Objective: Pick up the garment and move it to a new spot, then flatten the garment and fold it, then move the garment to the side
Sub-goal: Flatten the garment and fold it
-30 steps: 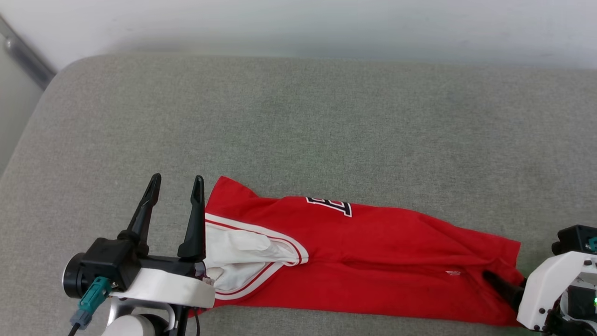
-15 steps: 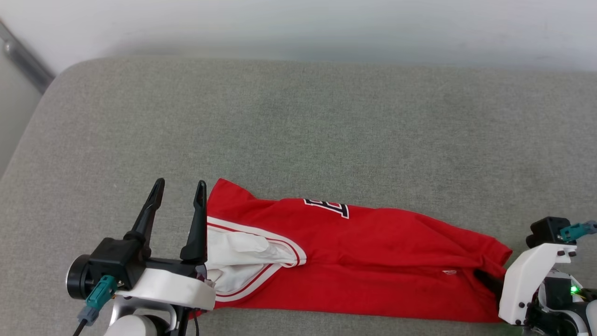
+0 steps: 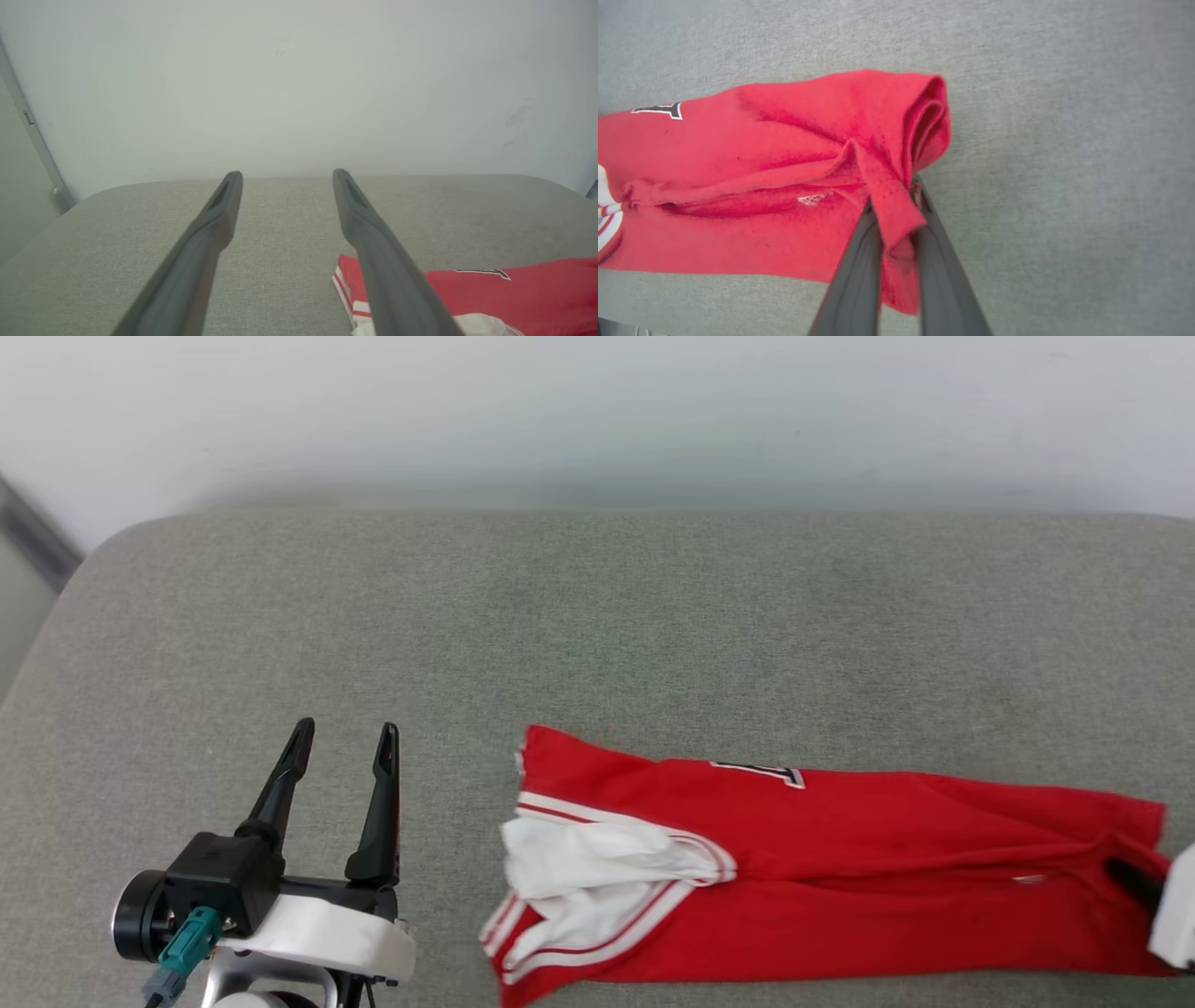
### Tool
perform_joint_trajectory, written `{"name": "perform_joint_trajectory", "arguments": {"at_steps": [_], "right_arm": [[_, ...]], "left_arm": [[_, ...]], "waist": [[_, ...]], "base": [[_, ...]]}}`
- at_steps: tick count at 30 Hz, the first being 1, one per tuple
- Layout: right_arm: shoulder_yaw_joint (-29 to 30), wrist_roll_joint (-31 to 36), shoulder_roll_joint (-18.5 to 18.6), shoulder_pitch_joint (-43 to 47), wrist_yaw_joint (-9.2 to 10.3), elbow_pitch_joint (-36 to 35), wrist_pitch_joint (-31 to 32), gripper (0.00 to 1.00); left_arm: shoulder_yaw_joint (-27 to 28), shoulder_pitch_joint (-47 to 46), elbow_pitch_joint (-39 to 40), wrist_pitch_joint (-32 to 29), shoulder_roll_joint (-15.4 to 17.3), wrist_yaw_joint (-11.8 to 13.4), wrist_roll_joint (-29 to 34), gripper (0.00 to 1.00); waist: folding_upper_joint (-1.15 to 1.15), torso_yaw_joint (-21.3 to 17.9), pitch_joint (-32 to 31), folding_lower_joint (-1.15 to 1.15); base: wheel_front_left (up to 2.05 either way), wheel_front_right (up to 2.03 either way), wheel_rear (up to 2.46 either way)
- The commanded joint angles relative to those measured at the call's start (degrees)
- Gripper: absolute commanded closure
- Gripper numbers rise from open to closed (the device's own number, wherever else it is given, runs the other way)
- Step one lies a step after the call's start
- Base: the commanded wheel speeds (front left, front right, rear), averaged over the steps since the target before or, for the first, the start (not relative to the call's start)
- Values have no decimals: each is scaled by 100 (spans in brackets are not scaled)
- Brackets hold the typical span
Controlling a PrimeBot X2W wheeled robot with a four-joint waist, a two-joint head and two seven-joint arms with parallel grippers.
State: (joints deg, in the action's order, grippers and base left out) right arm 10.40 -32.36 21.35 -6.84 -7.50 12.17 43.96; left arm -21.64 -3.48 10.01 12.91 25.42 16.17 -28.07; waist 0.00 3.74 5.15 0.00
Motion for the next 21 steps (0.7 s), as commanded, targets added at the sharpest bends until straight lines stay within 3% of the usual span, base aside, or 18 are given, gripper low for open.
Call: {"name": "perform_joint_trajectory", "arguments": {"at_steps": [1,4,7,14,21], "right_arm": [[139,31,82,15,2,24,39,100],[423,-76,28,-58,2,21,134,100],[684,-617,-314,-188,1,1,515,100],[1260,-2719,-1602,-497,1,-248,2157,100],[942,-3634,-1866,-765,1,-48,2557,100]], "left_arm": [[18,82,25,-7,33,27,5,0],[27,103,74,-15,59,59,20,0],[10,136,109,-19,58,79,24,0],[-80,49,135,-41,32,12,12,0],[-63,-107,199,-14,38,4,40,0]], "waist": [[0,-17,-7,0],[0,-45,-13,0],[0,-47,-36,0],[0,88,-36,0],[0,315,89,0]], "base": [[0,0,0],[0,0,0],[0,0,0],[0,0,0],[0,0,0]]}}
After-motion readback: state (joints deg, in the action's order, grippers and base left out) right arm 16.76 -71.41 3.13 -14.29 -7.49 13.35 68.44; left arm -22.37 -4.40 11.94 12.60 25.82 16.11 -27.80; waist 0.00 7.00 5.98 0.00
